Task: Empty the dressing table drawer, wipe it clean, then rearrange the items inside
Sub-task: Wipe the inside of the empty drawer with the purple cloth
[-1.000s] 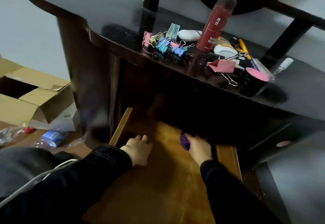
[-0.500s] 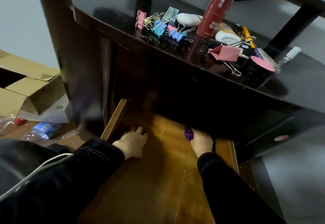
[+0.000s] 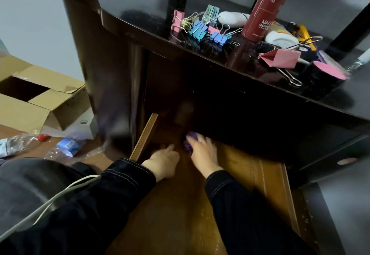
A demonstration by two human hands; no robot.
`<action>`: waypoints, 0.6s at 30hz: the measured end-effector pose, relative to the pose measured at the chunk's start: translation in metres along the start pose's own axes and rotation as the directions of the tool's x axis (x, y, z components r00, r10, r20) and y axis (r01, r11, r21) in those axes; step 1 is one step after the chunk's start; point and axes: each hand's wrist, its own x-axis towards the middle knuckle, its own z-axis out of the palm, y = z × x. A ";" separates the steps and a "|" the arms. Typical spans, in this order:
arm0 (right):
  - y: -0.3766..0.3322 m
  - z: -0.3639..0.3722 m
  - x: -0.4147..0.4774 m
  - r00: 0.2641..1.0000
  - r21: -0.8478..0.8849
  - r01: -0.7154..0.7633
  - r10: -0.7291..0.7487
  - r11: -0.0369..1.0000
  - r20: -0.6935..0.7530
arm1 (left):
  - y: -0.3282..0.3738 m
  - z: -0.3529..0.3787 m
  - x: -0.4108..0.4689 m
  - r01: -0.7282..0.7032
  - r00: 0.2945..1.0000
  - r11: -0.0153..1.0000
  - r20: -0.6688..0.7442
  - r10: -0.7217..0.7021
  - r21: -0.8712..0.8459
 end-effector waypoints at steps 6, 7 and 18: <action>0.059 0.009 -0.056 0.946 -0.136 0.325 -0.324 0.936 0.031 | -0.006 0.000 0.001 -0.007 0.999 1.000 -0.038 0.008 0.021; 0.072 0.000 -0.053 0.974 -0.167 0.226 -0.220 0.960 0.054 | -0.006 0.000 0.000 -0.008 0.999 1.000 -0.037 0.010 0.030; 0.046 -0.023 -0.193 0.853 -0.116 0.210 -0.124 0.971 0.506 | -0.002 0.002 0.003 -0.044 0.999 0.992 0.007 0.044 0.121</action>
